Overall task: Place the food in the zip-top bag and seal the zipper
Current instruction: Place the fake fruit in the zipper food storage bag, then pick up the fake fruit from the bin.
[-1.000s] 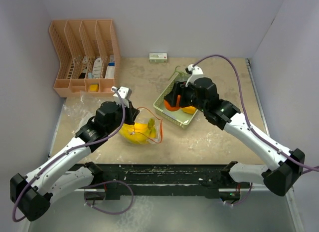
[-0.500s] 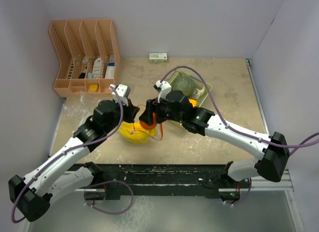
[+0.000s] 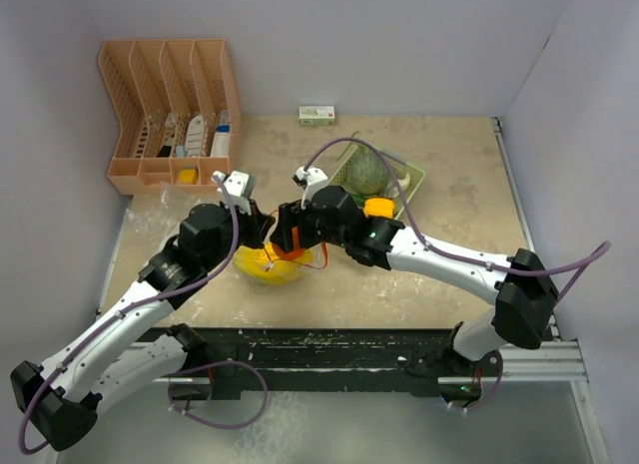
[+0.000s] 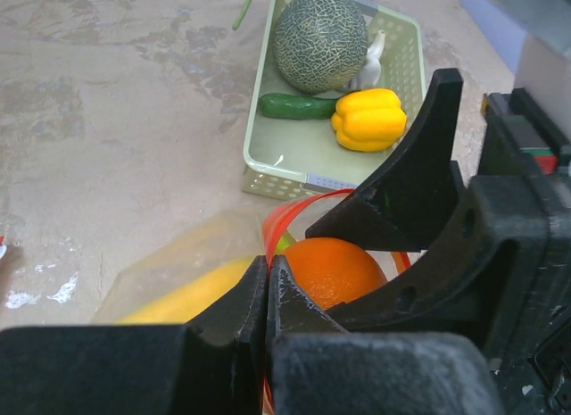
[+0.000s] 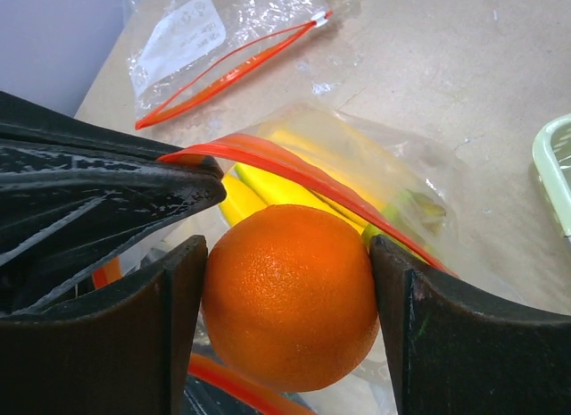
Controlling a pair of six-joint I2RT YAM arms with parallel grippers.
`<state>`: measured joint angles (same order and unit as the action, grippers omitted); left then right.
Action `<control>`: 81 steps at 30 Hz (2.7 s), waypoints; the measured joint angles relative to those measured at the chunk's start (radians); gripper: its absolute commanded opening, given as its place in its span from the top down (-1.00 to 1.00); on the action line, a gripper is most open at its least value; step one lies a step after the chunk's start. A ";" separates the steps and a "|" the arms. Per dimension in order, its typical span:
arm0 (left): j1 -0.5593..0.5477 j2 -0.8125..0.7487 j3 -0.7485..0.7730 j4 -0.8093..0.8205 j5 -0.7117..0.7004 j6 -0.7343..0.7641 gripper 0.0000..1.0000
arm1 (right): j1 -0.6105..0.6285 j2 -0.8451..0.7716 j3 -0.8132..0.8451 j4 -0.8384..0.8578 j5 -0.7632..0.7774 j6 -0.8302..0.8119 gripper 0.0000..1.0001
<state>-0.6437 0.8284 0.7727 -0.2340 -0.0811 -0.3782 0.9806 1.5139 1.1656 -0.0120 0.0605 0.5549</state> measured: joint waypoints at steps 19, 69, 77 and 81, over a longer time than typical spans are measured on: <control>0.000 -0.001 0.000 0.000 -0.005 0.003 1.00 | 0.000 -0.143 -0.011 -0.029 0.049 -0.005 -0.95; 0.000 -0.104 -0.035 -0.029 0.051 -0.002 1.00 | -0.493 0.330 0.087 -0.297 0.324 -0.008 0.17; 0.000 -0.097 -0.041 -0.020 0.051 -0.005 1.00 | -0.493 0.137 0.031 -0.306 0.273 -0.013 0.44; 0.000 -0.091 -0.047 -0.018 0.050 -0.005 1.00 | -0.483 -0.011 0.008 -0.294 0.183 -0.051 0.44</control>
<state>-0.6437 0.7376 0.7261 -0.2520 -0.0307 -0.3832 0.4976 1.5024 1.1740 -0.3061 0.2432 0.5037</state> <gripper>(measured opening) 0.008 0.760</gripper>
